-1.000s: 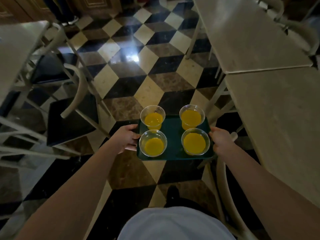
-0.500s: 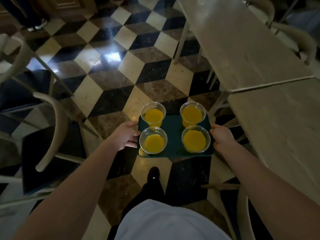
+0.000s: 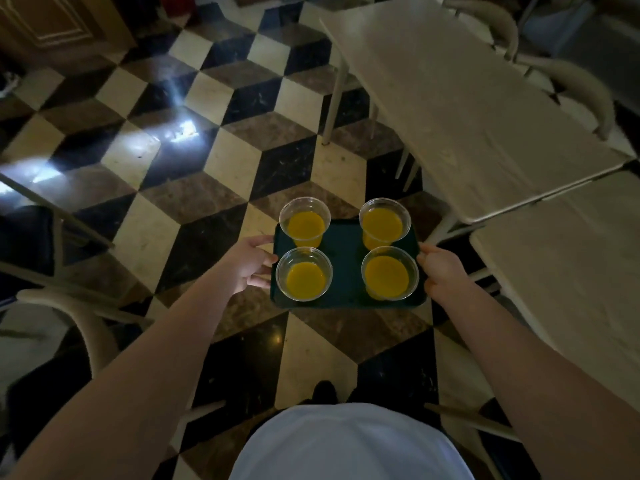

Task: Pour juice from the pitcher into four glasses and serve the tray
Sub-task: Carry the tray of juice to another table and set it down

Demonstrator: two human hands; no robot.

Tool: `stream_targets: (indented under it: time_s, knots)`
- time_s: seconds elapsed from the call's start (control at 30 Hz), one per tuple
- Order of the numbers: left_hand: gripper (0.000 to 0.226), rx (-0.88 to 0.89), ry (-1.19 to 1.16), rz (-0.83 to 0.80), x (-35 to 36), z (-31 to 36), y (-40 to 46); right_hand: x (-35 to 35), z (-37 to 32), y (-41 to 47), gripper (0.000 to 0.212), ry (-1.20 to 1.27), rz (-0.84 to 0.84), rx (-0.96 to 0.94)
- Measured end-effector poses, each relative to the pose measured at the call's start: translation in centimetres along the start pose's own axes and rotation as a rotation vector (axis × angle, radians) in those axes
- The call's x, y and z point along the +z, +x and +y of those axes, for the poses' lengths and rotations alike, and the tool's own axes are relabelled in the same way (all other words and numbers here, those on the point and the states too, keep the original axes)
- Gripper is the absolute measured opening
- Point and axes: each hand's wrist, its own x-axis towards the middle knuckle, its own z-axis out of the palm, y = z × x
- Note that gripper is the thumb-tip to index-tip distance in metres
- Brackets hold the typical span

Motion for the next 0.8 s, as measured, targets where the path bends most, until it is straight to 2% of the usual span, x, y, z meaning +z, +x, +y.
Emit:
stream_targets:
  time_s: [0.4, 0.8]
  knots:
    - [0.064, 0.01, 0.081, -0.041, -1.9, 10.4, 12.6, 5.9, -8.4, 9.1, 0.045, 0.078, 0.026, 0.016]
    - [0.063, 0.03, 0.135, -0.041, -2.7, 26.4, 25.3, 10.2, -19.5, 22.3, 0.046, 0.171, 0.04, 0.076]
